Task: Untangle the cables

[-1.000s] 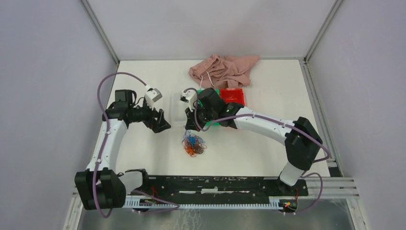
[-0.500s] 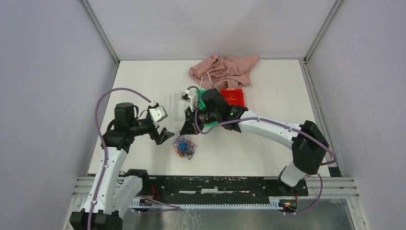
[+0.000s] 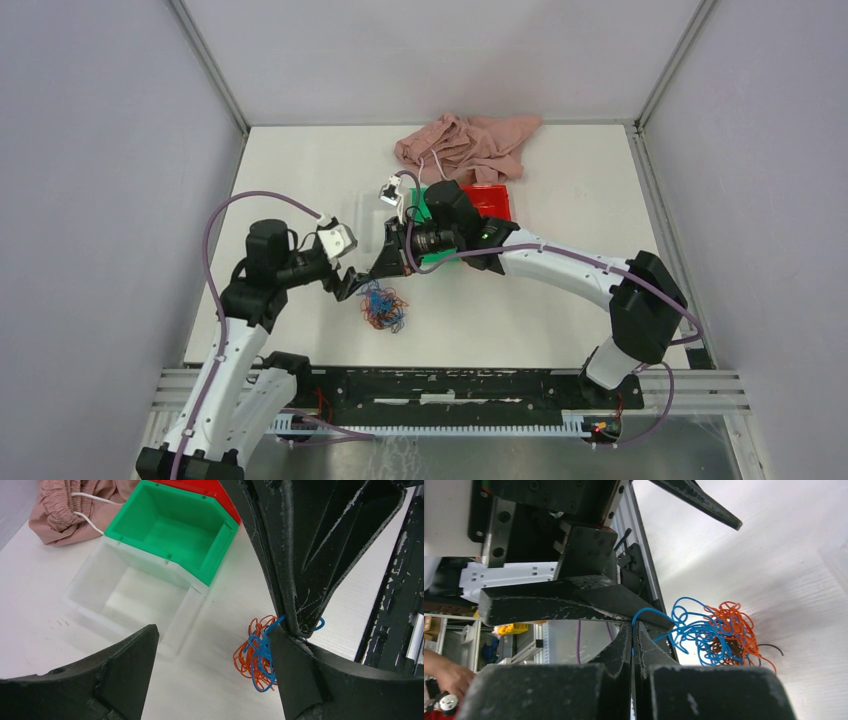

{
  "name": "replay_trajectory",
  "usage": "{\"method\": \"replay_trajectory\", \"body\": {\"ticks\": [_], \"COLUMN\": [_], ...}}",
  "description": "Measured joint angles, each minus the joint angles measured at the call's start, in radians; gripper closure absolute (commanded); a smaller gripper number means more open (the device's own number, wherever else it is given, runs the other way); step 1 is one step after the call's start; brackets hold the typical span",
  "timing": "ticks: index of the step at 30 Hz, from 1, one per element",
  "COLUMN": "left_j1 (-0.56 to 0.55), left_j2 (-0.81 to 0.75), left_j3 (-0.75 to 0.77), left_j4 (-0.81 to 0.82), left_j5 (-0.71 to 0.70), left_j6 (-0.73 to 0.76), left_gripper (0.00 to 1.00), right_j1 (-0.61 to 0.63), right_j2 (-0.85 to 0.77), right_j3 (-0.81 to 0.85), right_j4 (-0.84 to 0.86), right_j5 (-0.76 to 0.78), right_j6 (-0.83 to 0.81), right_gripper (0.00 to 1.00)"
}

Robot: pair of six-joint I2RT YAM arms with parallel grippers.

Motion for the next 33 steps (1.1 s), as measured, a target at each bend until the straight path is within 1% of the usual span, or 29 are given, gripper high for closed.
{"method": "replay_trajectory", "body": {"ticks": [3, 5, 9, 12, 15, 17, 20, 24, 26, 27, 28, 30, 33], "left_j1": [-0.003, -0.003, -0.003, -0.004, -0.016, -0.024, -0.041, -0.056, -0.064, -0.065, -0.066, -0.065, -0.065], "left_j2": [0.001, -0.001, -0.009, -0.016, -0.015, -0.015, -0.014, -0.006, 0.0, 0.002, 0.004, 0.008, 0.017], "left_j3": [-0.002, -0.004, -0.014, -0.018, -0.019, -0.023, -0.034, -0.034, -0.034, -0.034, -0.034, -0.034, -0.033], "left_j4": [0.011, 0.02, 0.039, 0.049, 0.061, 0.072, 0.099, 0.159, 0.187, 0.198, 0.21, 0.231, 0.245], "left_j5": [-0.004, -0.003, 0.0, 0.001, -0.001, 0.001, 0.008, 0.029, 0.046, 0.052, 0.059, 0.076, 0.096], "left_j6": [-0.013, -0.021, -0.061, -0.12, -0.198, -0.244, -0.311, -0.404, -0.452, -0.472, -0.497, -0.541, -0.589], "left_gripper": [0.21, 0.23, 0.24, 0.23, 0.26, 0.33, 0.48, 0.83, 0.95, 0.97, 0.97, 0.97, 0.97], "right_j1": [-0.002, -0.003, -0.003, -0.006, -0.011, -0.013, -0.013, -0.005, 0.001, 0.002, 0.002, 0.002, 0.0], "right_j2": [0.0, 0.0, 0.0, 0.0, -0.004, -0.01, -0.019, -0.019, -0.019, -0.019, -0.019, -0.019, -0.019], "right_j3": [0.0, 0.0, 0.0, 0.0, 0.0, 0.0, 0.0, 0.0, 0.0, -0.001, -0.002, -0.004, -0.008], "right_j4": [0.022, 0.04, 0.093, 0.134, 0.17, 0.187, 0.219, 0.259, 0.269, 0.276, 0.281, 0.288, 0.289], "right_j5": [-0.013, -0.025, -0.06, -0.093, -0.129, -0.145, -0.156, -0.15, -0.148, -0.146, -0.144, -0.142, -0.143], "right_j6": [0.033, 0.055, 0.113, 0.161, 0.201, 0.217, 0.24, 0.262, 0.268, 0.27, 0.271, 0.277, 0.285], "right_gripper": [1.0, 1.0, 1.0, 1.0, 1.0, 1.0, 1.0, 0.99, 0.99, 0.98, 0.93, 0.77, 0.67]}}
